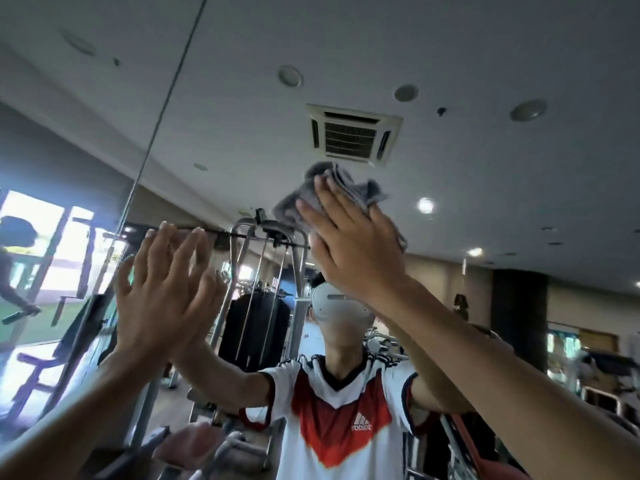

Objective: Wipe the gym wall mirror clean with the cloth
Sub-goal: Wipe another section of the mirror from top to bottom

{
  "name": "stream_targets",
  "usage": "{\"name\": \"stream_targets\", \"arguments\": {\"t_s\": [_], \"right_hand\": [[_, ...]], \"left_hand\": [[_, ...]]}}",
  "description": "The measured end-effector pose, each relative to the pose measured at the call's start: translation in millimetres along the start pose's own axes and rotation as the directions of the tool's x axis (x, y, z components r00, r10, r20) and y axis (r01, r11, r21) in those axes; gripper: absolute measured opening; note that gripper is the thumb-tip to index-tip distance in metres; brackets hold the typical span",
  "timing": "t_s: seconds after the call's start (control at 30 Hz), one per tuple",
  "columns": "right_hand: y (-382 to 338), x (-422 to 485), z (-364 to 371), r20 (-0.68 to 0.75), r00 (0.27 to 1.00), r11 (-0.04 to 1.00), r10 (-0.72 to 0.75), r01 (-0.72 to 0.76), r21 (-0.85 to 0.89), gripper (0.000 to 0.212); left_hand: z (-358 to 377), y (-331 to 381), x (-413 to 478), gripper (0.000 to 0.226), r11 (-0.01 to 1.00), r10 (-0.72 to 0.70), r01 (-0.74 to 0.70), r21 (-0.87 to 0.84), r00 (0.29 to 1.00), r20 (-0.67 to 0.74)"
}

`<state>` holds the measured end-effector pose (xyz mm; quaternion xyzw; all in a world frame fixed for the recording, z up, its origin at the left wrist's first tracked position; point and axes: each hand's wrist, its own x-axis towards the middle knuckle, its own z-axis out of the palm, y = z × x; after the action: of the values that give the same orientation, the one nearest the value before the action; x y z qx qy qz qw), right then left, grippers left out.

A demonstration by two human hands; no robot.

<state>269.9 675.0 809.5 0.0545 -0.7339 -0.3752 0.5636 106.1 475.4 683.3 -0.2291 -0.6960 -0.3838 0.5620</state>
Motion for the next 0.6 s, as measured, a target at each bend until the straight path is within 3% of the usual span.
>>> {"name": "stream_targets", "arguments": {"t_s": [0.07, 0.1, 0.2, 0.27, 0.4, 0.47, 0.5, 0.57, 0.6], "right_hand": [[-0.1, -27.2, -7.0, 0.085, 0.972, 0.975, -0.221, 0.221, 0.013, 0.051], [12.8, -29.2, -11.2, 0.091, 0.965, 0.969, -0.247, 0.247, 0.018, 0.051], [52.0, 14.2, -14.9, 0.016, 1.0, 1.0, 0.018, -0.018, 0.015, 0.054], [53.9, 58.6, -12.7, -0.019, 0.984, 0.985, 0.175, -0.175, 0.008, 0.061], [-3.3, 104.5, 10.4, -0.05, 0.986, 0.987, 0.161, -0.162, -0.013, 0.06], [-40.7, 97.3, 18.2, -0.007, 1.0, 1.0, -0.006, 0.007, 0.004, 0.056], [-54.6, 87.3, 19.6, 0.04, 0.984, 0.984, -0.175, 0.173, 0.029, 0.054], [-58.1, 69.4, 18.2, 0.13, 0.847, 0.857, -0.515, 0.511, 0.066, 0.051], [-47.6, 70.4, 14.4, 0.166, 0.789, 0.805, -0.592, 0.59, 0.067, 0.051]], "left_hand": [[-1.8, -16.8, -1.2, 0.067, 0.999, -0.052, 0.052, -0.002, 0.998, -0.026], [-2.4, -24.4, -2.5, 0.066, 0.999, -0.045, 0.045, 0.009, 0.999, -0.027], [-0.3, -37.2, -6.1, 0.065, 0.999, -0.009, 0.009, 0.032, 1.0, -0.024], [3.6, -38.9, -8.1, 0.065, 1.0, 0.001, 0.0, 0.025, 0.999, -0.04], [9.9, -41.6, -11.4, 0.064, 0.999, -0.038, 0.037, -0.022, 0.996, -0.084], [10.9, -42.5, -12.2, 0.066, 0.999, -0.036, 0.036, 0.002, 0.996, -0.079], [11.7, -43.4, -12.7, 0.068, 0.999, -0.04, 0.041, 0.012, 0.996, -0.082], [12.5, -44.2, -13.3, 0.074, 0.997, -0.076, 0.076, -0.006, 0.993, -0.093], [12.2, -43.5, -13.6, 0.077, 0.995, -0.097, 0.095, -0.022, 0.99, -0.1]]}}
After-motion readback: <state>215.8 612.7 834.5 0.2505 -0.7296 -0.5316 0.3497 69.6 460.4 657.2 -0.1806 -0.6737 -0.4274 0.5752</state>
